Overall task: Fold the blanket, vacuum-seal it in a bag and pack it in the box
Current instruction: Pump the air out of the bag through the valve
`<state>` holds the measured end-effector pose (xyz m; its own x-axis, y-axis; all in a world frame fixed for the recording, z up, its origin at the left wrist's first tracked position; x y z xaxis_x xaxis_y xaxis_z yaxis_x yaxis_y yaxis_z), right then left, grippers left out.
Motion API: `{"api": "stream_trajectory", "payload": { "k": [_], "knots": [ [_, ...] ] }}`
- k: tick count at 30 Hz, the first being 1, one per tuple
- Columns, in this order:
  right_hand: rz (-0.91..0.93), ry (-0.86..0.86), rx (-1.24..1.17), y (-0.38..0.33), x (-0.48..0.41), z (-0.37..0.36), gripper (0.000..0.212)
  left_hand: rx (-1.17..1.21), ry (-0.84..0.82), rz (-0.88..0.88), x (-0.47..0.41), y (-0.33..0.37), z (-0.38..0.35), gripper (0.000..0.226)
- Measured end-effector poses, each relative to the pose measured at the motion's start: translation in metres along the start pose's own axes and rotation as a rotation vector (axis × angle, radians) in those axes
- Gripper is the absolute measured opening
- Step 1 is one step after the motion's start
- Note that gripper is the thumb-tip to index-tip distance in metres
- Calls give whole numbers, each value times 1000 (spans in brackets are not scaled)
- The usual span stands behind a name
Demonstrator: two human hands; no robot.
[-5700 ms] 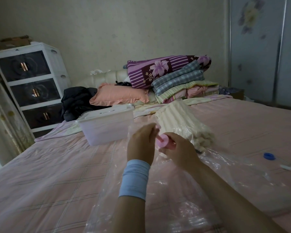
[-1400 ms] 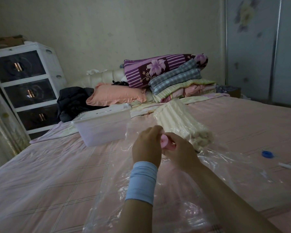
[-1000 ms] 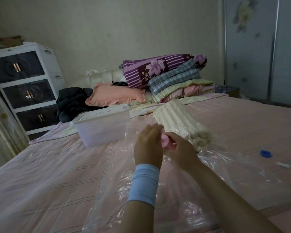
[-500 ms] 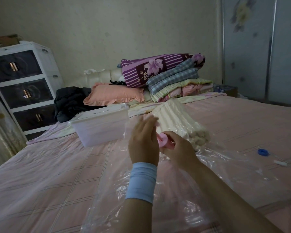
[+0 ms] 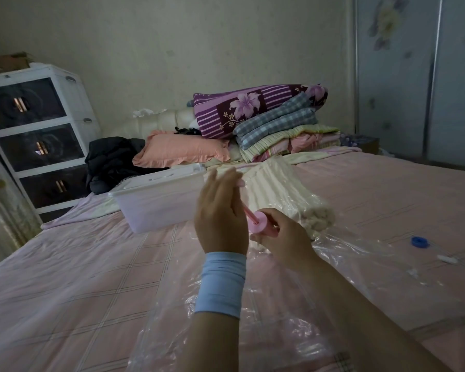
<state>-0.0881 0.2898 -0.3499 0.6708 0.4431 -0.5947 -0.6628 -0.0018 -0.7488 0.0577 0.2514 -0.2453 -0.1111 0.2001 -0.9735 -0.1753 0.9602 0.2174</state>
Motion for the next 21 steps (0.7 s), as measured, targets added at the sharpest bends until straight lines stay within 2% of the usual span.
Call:
{"api": "stream_trajectory", "payload": {
  "k": [3, 4, 5, 7, 10, 12, 15, 17, 20, 21],
  "knots": [
    [-4, -19, 24, 0, 0, -1, 46, 3, -409, 108, 36, -17, -14, 17],
    [-1, -34, 29, -1, 1, -2, 44, -1, -499, 117, 42, -21, -17, 18],
    [7, -35, 28, -1, 1, -3, 44, -5, -522, 103, 43, -23, -17, 20],
    [22, -14, 26, -2, 1, -2, 47, -2, -438, 50, 30, -18, -14, 27],
    [-16, 3, -24, 0, -2, 3, 50, 40, -147, -45, -2, -2, -3, 16],
    [-37, -11, -39, 1, -3, 4, 48, 27, 37, -46, -20, 7, 5, 16],
    [-26, -18, -21, 0, 0, 2, 48, 17, 103, -6, -15, 5, 3, 16],
    [-8, -5, 4, 0, 0, 1, 49, 3, -46, 39, 9, -3, -5, 16],
    [-4, -26, 42, 0, 1, -3, 42, 22, -429, 162, 49, -21, -20, 16],
    [-1, -29, 42, 0, 1, -4, 39, 30, -476, 172, 52, -24, -22, 19]
  ]
}}
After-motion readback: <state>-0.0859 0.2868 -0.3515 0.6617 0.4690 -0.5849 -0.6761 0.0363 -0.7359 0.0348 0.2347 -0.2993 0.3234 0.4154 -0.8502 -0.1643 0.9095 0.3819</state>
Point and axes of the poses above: each hand's wrist, its own x-axis away from the middle knuckle, its own z-axis out of the back of the hand, y = z × x, the point moved 3 cm from there along -x, towards the middle knuckle, and after that the axes turned 10 degrees about y, right-handed, at the moved point
